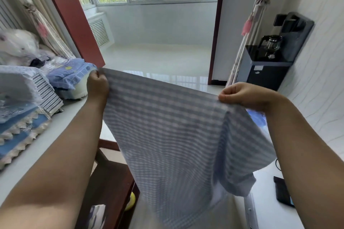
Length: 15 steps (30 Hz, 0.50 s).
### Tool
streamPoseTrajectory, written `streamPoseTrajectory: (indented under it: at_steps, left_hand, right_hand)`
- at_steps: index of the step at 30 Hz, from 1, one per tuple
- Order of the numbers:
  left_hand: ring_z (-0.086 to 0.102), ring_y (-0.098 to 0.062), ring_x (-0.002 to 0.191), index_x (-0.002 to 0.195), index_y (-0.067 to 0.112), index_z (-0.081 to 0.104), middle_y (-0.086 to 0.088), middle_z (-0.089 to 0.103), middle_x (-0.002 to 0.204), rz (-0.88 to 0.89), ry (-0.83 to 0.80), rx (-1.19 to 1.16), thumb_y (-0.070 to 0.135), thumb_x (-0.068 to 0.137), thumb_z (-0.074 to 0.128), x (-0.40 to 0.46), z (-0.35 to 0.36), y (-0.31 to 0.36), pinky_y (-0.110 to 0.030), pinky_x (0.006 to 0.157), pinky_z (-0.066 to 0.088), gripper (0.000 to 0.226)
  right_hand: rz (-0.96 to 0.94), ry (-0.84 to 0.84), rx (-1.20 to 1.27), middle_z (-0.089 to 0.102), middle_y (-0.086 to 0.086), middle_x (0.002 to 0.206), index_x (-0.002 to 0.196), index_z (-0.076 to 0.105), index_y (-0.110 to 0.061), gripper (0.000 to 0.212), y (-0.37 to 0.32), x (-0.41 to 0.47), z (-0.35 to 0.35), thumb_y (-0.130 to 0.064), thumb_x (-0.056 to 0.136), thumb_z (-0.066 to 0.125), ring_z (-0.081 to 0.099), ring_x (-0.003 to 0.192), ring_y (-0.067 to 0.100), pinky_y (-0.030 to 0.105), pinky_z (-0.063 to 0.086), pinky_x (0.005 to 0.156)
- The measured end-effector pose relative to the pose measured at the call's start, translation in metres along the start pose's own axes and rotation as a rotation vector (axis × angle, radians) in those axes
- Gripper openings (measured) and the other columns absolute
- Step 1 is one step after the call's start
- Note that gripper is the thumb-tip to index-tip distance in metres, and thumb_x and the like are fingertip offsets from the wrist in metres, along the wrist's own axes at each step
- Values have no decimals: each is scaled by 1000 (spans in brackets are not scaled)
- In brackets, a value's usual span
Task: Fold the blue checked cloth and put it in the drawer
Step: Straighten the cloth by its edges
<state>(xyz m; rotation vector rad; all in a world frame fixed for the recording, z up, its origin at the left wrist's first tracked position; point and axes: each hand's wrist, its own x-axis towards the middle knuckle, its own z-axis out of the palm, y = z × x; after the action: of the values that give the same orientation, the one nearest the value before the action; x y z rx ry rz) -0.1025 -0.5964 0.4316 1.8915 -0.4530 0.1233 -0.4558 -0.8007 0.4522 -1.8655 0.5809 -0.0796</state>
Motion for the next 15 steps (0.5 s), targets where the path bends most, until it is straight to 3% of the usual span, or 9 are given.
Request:
streamPoseTrajectory:
  at_steps: [3, 6, 8, 10, 13, 15]
  left_hand:
    - [52, -41, 115, 111, -9, 55, -32, 56, 122, -158, -3, 131, 13, 98, 32, -11, 12, 2, -37, 92, 39, 35]
    - [54, -39, 112, 115, -8, 52, -28, 58, 121, -47, 56, 173, 9, 98, 32, -45, 25, 15, -35, 88, 37, 31]
    - [57, -36, 107, 115, -3, 53, -23, 60, 116, 126, 69, 154, 6, 96, 36, -73, 37, 27, -34, 86, 38, 27]
    - [60, -32, 98, 120, 2, 52, -17, 59, 116, 294, -10, 167, 6, 96, 38, -107, 51, 43, -30, 77, 41, 28]
    - [67, -27, 84, 124, 5, 53, -11, 57, 121, 607, -277, 243, 11, 95, 49, -152, 63, 58, -25, 64, 47, 29]
    - [63, -17, 101, 133, 14, 48, -2, 55, 130, 597, -544, 252, 28, 94, 56, -162, 62, 65, -30, 80, 51, 42]
  right_hand:
    - [96, 421, -509, 70, 8, 82, 85, 72, -4, 29, 12, 29, 5, -28, 92, 59, 62, 77, 21, 29, 45, 71]
    - [131, 645, -618, 63, 10, 77, 84, 68, -2, 31, 23, 46, 34, -26, 95, 50, 60, 77, 28, 30, 39, 67]
    - [109, 686, -590, 57, 8, 76, 91, 67, -4, 28, 23, 52, 56, -25, 97, 49, 57, 78, 27, 28, 34, 68]
    - [31, 684, -569, 65, 12, 85, 99, 66, -6, 27, 20, 59, 75, -27, 97, 49, 61, 87, 30, 28, 34, 69]
    - [-154, 677, -423, 67, 4, 83, 108, 60, -14, 19, 4, 57, 94, -27, 96, 53, 62, 74, 18, 25, 38, 63]
    - [-265, 569, -277, 62, -7, 73, 113, 54, -19, 19, -5, 48, 100, -24, 95, 55, 59, 64, 7, 18, 40, 60]
